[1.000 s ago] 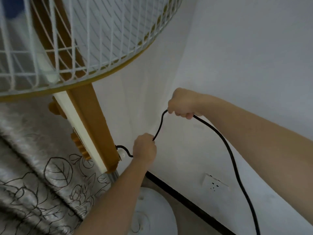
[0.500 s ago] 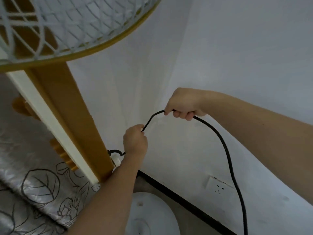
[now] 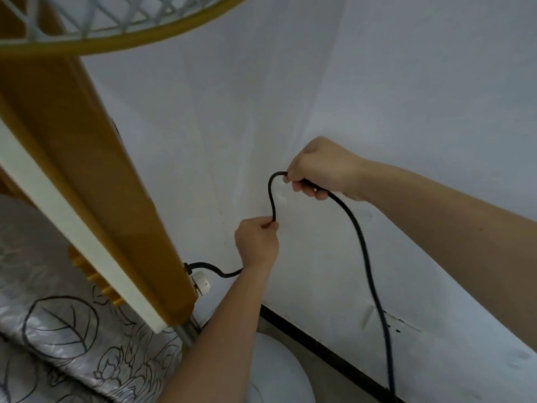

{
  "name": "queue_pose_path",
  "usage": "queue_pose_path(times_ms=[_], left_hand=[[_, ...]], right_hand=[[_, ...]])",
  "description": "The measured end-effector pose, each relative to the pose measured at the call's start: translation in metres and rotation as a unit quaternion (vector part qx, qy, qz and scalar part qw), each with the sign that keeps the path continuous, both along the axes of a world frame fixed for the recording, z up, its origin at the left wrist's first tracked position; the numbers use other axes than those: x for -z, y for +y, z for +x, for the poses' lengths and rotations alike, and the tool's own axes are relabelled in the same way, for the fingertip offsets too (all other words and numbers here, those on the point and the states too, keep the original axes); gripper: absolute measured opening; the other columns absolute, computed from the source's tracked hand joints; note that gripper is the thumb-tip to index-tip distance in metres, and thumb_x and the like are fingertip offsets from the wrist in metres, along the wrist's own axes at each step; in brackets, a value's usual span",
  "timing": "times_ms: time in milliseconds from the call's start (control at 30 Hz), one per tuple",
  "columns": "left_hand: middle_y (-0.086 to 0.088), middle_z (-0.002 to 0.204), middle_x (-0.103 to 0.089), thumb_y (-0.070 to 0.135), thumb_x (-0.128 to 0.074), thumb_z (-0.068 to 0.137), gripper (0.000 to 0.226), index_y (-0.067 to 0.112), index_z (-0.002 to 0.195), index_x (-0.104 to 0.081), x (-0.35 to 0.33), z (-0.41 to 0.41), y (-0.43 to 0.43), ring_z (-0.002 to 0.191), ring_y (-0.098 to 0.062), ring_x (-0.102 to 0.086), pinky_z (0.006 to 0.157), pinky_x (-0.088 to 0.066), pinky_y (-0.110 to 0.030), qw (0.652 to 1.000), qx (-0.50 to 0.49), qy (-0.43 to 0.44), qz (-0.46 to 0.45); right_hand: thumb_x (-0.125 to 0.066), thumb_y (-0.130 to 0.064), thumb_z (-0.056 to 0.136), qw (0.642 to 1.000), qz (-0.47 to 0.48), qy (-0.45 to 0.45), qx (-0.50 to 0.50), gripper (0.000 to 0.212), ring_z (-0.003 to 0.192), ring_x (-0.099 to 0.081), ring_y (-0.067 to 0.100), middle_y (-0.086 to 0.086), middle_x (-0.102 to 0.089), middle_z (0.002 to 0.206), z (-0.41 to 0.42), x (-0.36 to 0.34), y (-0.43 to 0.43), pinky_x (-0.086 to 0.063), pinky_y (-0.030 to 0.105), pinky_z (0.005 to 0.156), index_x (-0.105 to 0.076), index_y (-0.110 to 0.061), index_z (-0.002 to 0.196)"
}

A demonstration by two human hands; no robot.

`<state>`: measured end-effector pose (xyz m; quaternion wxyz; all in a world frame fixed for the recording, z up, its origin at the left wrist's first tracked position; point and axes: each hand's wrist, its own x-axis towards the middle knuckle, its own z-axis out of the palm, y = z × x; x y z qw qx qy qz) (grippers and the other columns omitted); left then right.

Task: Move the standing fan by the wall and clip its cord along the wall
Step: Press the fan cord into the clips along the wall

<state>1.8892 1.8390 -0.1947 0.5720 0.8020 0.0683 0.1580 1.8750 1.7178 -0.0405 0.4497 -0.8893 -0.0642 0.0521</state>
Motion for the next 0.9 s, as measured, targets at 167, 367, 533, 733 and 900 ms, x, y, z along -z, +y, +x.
queue_pose_path(times_ms=[167,367,533,733,900], left_hand=[[-0.012,0.093,-0.074,0.01,-0.071,0.082,0.019,0.004,0.099,-0.073,-0.008,0.006,-0.009,0.085,-0.026,-0.069,0.084,-0.057,-0.037,0.997,-0.021,0.021,-0.066],[-0.012,0.083,-0.073,0.011,-0.075,0.078,0.012,0.004,0.088,-0.072,-0.011,0.012,-0.009,0.078,-0.026,-0.068,0.08,-0.057,-0.038,0.998,-0.039,0.01,-0.051],[-0.009,0.082,-0.071,0.011,-0.073,0.08,0.01,0.004,0.087,-0.072,-0.009,0.017,-0.003,0.071,-0.016,-0.06,0.07,-0.045,-0.024,0.998,-0.058,-0.003,-0.007],[-0.009,0.084,-0.073,0.01,-0.073,0.08,0.01,0.003,0.087,-0.074,-0.004,0.015,-0.005,0.071,-0.014,-0.059,0.07,-0.044,-0.023,0.999,-0.036,-0.004,0.028],[-0.009,0.087,-0.074,0.013,-0.072,0.081,0.011,0.005,0.087,-0.075,-0.001,0.015,-0.01,0.081,-0.021,-0.067,0.074,-0.048,-0.025,0.999,-0.016,0.023,0.018]], right_hand=[[-0.046,-0.013,0.091,0.994,-0.08,-0.077,0.0,0.024,0.05,-0.037,0.018,0.008,-0.044,0.062,0.004,0.004,0.012,-0.029,0.022,0.042,-0.059,0.006,0.084],[-0.047,-0.003,0.087,0.988,-0.072,-0.128,-0.052,0.037,0.046,-0.023,0.016,0.007,-0.029,0.054,0.001,0.005,0.013,-0.023,0.023,0.044,-0.036,-0.007,0.052],[-0.049,0.0,0.084,0.985,-0.106,-0.115,-0.075,0.042,0.045,-0.019,0.015,0.004,-0.022,0.051,0.0,0.006,0.015,-0.022,0.02,0.04,-0.027,-0.011,0.05],[-0.057,-0.003,0.075,0.989,-0.12,-0.082,-0.037,0.02,0.052,-0.028,0.019,0.01,-0.032,0.057,0.002,0.005,0.006,-0.024,0.029,0.052,-0.054,0.011,0.061],[-0.064,-0.011,0.072,0.985,-0.159,-0.07,0.005,0.034,0.05,-0.035,0.02,0.007,-0.038,0.051,0.005,0.004,-0.002,-0.028,0.024,0.048,-0.042,-0.008,0.045]])
